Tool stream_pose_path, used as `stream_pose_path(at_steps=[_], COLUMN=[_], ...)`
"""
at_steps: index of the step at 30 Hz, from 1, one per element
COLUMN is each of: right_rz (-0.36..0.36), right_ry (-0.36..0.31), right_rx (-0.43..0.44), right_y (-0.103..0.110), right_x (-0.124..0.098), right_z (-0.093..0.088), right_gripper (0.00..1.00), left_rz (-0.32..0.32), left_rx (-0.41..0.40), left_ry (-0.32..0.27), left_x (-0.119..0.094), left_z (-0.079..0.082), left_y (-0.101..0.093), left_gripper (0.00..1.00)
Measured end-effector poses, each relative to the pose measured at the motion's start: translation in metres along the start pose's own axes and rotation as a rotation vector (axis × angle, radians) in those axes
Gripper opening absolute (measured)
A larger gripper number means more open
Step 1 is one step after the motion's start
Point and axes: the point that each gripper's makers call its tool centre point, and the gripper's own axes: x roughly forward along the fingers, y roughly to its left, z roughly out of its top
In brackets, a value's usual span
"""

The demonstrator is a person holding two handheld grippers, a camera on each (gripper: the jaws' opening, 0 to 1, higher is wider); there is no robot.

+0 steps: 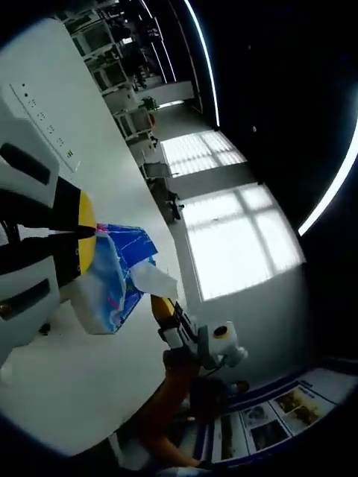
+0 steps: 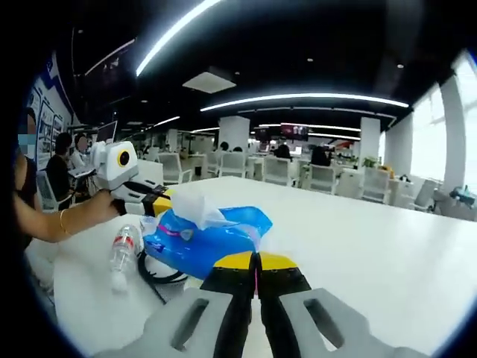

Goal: Arrange the tabletop items into an orderly group along one side of the table until the central work area is clear of visible clutter.

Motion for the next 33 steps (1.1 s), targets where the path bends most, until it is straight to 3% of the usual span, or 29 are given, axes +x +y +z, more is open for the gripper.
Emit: stream_pose_path(at_steps=[5,8,9,15,23,31,33], right_rz=[-0.032,-0.044,-0.048,-0.07,-0.099,-0.113,-0.101], right_ry=[-0.009,-0.008,-0.005,0.0,-0.008,-0.011,-0.019], right_rx=[0.014,0.035,0.035,0.058,0.083,0.126,0.156], right_y=[-0.016,-0.025,-0.027,-0.042,-0.054,-0.063,-0.063], right_x=[-0.019,-0.031,-0.032,-0.048,-0.06,-0.062,-0.061], right_z=[-0.007,-0.016,-0.017,-0.03,-0.042,-0.056,-0.062], right_gripper=[0.0,0.0,0.0,0.0,0.0,0.0,0.0], left_rz=[-0.04,-0.044,-0.067,-0.094,-0.121,-0.131,-0.126], left_rx=[0.016,0.015,0.034,0.024,0.041,0.015,0.021], left_ry=[0.011,0.013,0.037,0.061,0.084,0.113,0.092], left_x=[0.021,0.023,0.038,0.055,0.074,0.089,0.089], left_z=[0.004,0.004,0.003,0.002,0.001,-0.011,-0.009], left_y=[-0.018,-0.019,-0.035,-0.053,-0.062,-0.069,-0.068], left_gripper=[0.0,0.0,0.0,0.0,0.0,0.0,0.0])
